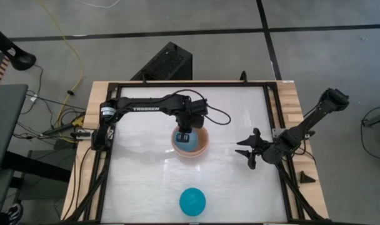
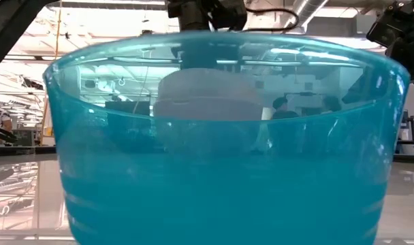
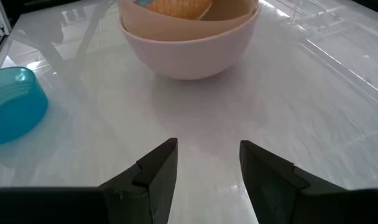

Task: Nest bowls inside each other
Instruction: Stack the blue patterned bowl on top of the light orange bowl, then stack the blue bowl on top of the blue patterned bowl

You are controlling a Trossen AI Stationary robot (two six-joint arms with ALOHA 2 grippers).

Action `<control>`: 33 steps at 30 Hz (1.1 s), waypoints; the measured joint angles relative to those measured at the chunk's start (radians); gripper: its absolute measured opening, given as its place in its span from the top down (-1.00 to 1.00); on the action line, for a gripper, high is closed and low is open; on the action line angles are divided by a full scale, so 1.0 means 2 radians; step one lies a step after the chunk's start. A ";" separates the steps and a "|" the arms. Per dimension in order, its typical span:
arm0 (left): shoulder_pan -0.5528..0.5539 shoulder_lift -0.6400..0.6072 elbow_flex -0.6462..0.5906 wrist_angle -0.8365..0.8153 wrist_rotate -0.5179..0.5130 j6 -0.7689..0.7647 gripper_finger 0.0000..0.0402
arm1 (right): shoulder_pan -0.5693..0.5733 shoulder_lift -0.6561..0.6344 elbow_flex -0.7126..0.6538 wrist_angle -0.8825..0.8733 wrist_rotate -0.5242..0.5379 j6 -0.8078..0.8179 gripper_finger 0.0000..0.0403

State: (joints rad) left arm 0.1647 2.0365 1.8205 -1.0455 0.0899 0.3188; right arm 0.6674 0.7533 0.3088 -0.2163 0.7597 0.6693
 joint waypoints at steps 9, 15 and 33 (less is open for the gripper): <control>-0.005 -0.001 0.005 0.029 -0.015 0.031 0.19 | 0.000 0.042 0.000 0.001 -0.001 0.020 -0.02; -0.001 -0.022 0.005 0.022 -0.019 0.031 -0.08 | 0.000 0.092 0.000 0.060 -0.003 0.004 -0.02; -0.071 -0.279 -0.142 0.112 0.059 -0.027 -0.11 | -0.004 0.261 0.008 0.538 -0.271 -0.260 -0.02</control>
State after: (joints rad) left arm 0.0227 1.4779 1.5373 -0.8210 0.2082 0.2647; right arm 0.6591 1.2747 0.3239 0.8589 0.2180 0.1502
